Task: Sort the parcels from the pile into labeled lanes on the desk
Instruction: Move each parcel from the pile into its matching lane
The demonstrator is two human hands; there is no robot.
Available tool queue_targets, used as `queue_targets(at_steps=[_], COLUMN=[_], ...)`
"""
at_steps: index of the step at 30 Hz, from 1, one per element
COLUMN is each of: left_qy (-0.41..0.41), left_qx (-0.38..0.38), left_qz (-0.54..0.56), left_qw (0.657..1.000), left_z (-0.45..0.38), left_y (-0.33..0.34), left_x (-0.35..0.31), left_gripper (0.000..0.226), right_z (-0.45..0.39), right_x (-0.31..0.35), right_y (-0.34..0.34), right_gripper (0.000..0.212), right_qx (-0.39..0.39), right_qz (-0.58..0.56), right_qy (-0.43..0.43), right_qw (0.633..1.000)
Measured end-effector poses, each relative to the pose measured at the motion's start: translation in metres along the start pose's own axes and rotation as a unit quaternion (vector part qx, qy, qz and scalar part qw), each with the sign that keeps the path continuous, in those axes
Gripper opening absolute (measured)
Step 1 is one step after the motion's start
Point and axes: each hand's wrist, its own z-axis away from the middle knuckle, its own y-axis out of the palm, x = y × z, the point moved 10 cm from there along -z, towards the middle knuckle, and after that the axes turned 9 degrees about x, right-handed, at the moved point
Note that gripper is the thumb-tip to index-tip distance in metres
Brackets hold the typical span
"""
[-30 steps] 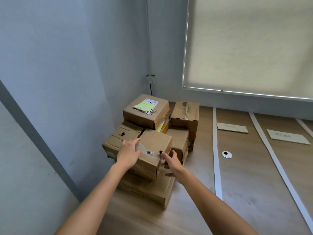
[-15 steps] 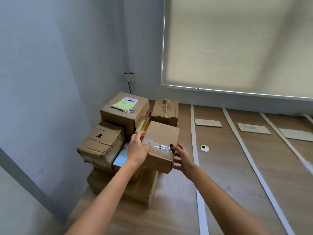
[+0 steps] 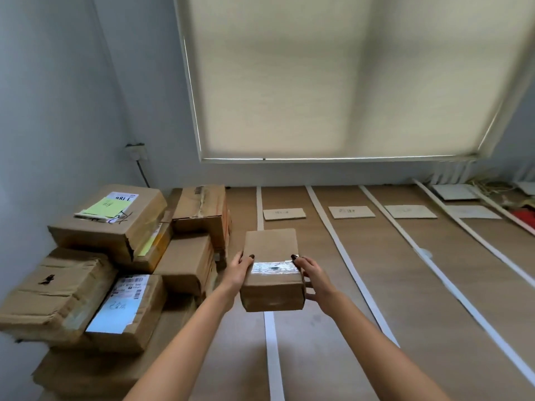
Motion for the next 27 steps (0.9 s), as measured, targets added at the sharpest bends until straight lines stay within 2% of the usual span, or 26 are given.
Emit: queue_targets(at_steps=[5, 9, 10, 14, 17, 23, 27], left_qy=[-0.020, -0.032, -0.034, -0.068, -0.087, -0.087, -0.073], left_qx=[-0.029, -0.039, -0.037, 0.011, 0.057, 0.074, 0.086], left_qz=[-0.034, -0.077, -0.087, -0.083, -0.018, 0.038, 0.072], left_qw=[0.999, 0.996, 0.995, 0.994, 0.994, 0.993, 0.991], left_z=[-0.018, -0.029, -0.031, -0.041, -0.040, -0.039, -0.043], left_y=[0.047, 0.089, 0.099, 0.139, 0.163, 0.192, 0.204], left_x=[0.002, -0.003, -0.004, -0.001, 0.003, 0.005, 0.003], left_gripper=[0.050, 0.067, 0.072, 0.083, 0.089, 0.081, 0.063], right_z=[-0.002, -0.010, -0.012, -0.015, -0.017, -0.014, -0.014], right_x=[0.005, -0.001, -0.002, 0.000, 0.001, -0.003, -0.002], right_y=[-0.051, -0.094, -0.105, -0.134, -0.146, -0.141, -0.141], right_gripper=[0.056, 0.070, 0.068, 0.037, 0.041, 0.048, 0.044], right_qx=[0.001, -0.018, -0.030, -0.025, -0.020, 0.047, 0.072], right_qz=[-0.015, -0.040, -0.049, -0.096, -0.115, -0.125, -0.100], right_qy=[-0.006, -0.005, -0.014, -0.052, -0.074, -0.064, -0.066], right_qw=[1.000, 0.999, 0.998, 0.994, 0.990, 0.989, 0.990])
